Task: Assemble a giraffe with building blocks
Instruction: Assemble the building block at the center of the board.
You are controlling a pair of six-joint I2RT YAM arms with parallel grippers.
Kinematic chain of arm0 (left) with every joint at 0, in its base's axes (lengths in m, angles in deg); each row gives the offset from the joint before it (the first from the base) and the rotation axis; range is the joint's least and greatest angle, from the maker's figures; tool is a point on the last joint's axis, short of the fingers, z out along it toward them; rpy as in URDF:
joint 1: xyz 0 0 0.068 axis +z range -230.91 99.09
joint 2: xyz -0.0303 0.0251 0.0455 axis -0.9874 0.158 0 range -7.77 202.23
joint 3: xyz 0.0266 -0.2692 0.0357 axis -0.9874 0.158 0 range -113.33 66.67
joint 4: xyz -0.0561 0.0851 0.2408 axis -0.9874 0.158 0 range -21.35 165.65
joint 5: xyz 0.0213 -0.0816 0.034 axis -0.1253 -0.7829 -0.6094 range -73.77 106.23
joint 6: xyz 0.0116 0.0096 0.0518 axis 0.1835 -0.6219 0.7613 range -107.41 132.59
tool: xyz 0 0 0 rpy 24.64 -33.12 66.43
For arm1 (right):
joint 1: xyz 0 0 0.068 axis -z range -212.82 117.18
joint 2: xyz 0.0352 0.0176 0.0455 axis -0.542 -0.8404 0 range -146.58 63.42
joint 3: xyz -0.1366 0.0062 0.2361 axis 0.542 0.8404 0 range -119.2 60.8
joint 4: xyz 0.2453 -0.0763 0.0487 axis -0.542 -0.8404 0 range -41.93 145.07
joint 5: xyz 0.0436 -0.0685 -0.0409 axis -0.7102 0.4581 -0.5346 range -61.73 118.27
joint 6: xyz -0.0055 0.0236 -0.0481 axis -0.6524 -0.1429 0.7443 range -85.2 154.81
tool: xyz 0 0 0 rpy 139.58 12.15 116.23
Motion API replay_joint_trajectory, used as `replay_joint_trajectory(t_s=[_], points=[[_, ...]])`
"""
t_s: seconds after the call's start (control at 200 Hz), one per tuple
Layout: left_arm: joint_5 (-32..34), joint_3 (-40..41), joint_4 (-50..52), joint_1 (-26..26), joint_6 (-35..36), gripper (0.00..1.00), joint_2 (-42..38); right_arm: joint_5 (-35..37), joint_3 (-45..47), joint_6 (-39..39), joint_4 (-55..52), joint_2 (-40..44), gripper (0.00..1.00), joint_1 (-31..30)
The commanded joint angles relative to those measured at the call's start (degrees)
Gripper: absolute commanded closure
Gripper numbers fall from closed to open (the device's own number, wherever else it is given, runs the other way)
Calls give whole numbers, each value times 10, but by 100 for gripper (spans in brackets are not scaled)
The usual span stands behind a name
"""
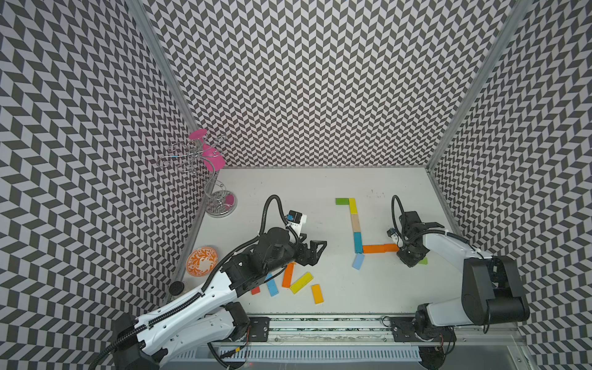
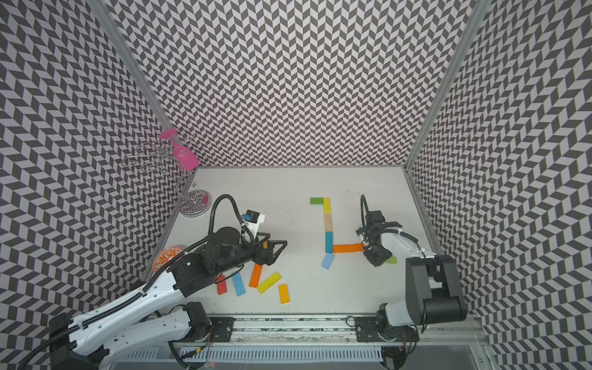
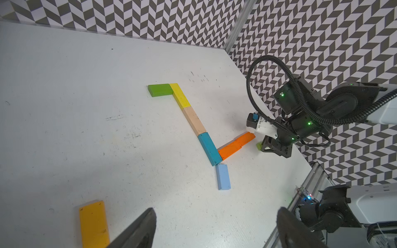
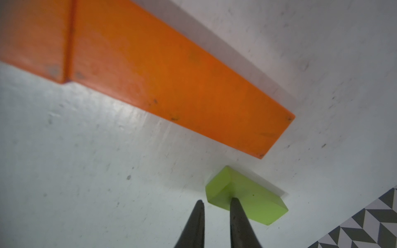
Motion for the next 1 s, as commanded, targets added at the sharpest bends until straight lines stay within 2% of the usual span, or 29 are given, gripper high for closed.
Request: replay_joint_trajectory(t_s=[0.0, 0.225, 0.381, 0.541, 0.651, 0.997], points=[[9, 4, 1, -2, 0, 12, -8, -4, -7, 3, 8, -3, 74, 1], [7, 4, 1, -2, 0, 12, -7, 0, -29, 6, -2, 0, 71, 4], [8, 4, 0, -2, 0, 12, -7, -12, -38, 19, -14, -10, 63, 6], [8, 5, 1, -4, 0, 12, -7, -14, -54, 46, -29, -35, 45, 7], [11, 5, 2, -6, 0, 12, -8, -11, -63, 57, -35, -54, 37, 8], [25, 5, 7, -18, 0, 11, -10, -8, -62, 70, -24, -80, 34, 33]])
